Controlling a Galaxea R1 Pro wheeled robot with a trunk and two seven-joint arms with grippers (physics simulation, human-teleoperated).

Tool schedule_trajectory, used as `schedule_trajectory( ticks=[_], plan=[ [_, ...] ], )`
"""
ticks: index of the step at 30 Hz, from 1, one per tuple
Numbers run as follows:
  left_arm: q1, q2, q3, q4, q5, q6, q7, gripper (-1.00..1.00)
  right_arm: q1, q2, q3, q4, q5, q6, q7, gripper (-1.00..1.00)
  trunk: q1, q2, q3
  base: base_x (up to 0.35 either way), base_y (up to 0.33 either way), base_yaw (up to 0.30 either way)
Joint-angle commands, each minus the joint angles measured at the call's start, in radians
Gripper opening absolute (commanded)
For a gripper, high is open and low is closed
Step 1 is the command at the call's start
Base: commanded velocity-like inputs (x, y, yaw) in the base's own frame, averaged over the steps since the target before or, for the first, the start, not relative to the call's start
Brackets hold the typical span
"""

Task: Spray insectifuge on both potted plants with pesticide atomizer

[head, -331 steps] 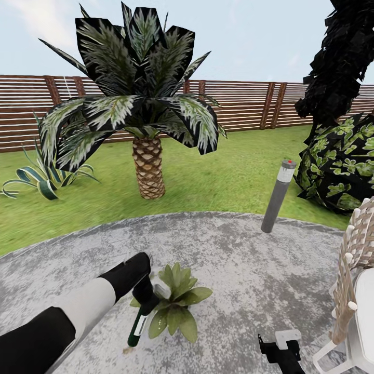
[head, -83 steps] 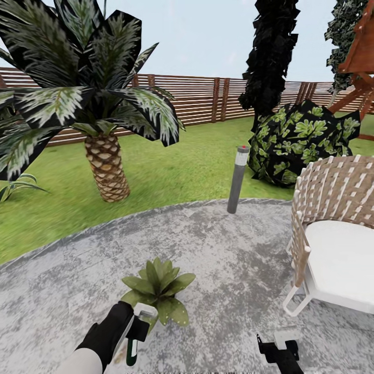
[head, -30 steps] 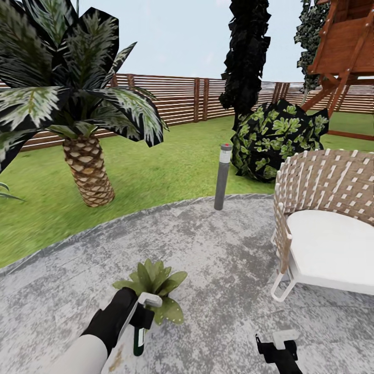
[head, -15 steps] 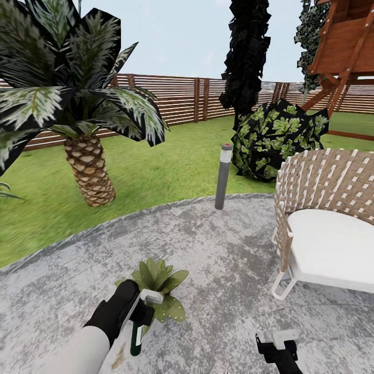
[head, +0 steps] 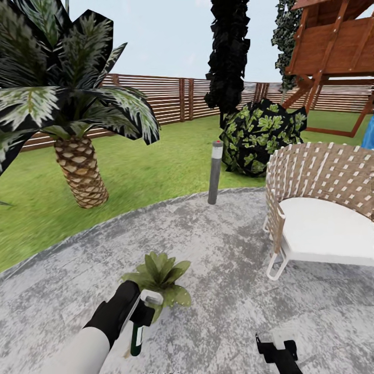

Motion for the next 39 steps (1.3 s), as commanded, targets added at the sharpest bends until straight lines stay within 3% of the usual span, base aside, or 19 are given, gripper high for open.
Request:
schedule_trajectory(
  ticks=[1, 7, 18, 24, 27, 33, 36, 39],
  plan=[
    [0.0, 0.0, -0.001, -0.001, -0.011, 0.002, -0.008, -1.0, -0.001, 0.0, 0.009, 0.001, -0.007, -0.003, -0.004, 1.0, -0.001, 0.0, -0.001, -0.256, 0.226, -0.104],
    [0.0, 0.005, 0.0, 0.007, -0.016, 0.001, -0.001, -1.0, -0.001, 0.0, 0.009, 0.001, -0.007, -0.004, -0.004, 1.0, -0.001, 0.0, -0.001, -0.106, 0.27, -0.018],
    [0.029, 0.008, 0.0, 0.014, -0.019, -0.047, 0.006, -1.0, -0.001, 0.0, 0.009, 0.0, -0.007, -0.003, -0.005, 1.0, -0.001, 0.0, -0.001, 0.163, 0.279, -0.054],
    [0.055, 0.017, -0.001, 0.005, -0.052, -0.053, 0.007, -1.0, -0.001, 0.001, 0.009, 0.0, -0.007, -0.003, -0.005, 1.0, -0.001, 0.0, -0.001, 0.126, 0.158, -0.259],
    [0.056, 0.024, 0.0, 0.011, -0.057, -0.11, 0.008, -1.0, -0.001, 0.001, 0.009, 0.0, -0.007, -0.003, -0.005, 1.0, -0.001, 0.0, -0.001, 0.014, 0.016, -0.165],
    [0.061, 0.042, 0.001, 0.011, -0.057, -0.135, 0.006, -1.0, -0.001, 0.0, 0.008, 0.001, -0.007, -0.003, -0.005, 1.0, -0.001, 0.0, -0.001, 0.001, 0.001, -0.016],
    [0.067, 0.056, 0.002, 0.012, -0.057, -0.192, 0.004, -1.0, -0.001, 0.0, 0.008, 0.001, -0.007, -0.003, -0.005, 1.0, -0.001, 0.0, -0.001, 0.0, 0.0, 0.0],
    [0.071, 0.06, 0.002, 0.011, -0.056, -0.205, 0.004, -1.0, 0.0, 0.0, 0.009, 0.001, -0.007, -0.003, -0.005, 1.0, -0.001, 0.0, -0.001, -0.098, 0.04, 0.0]
  ],
)
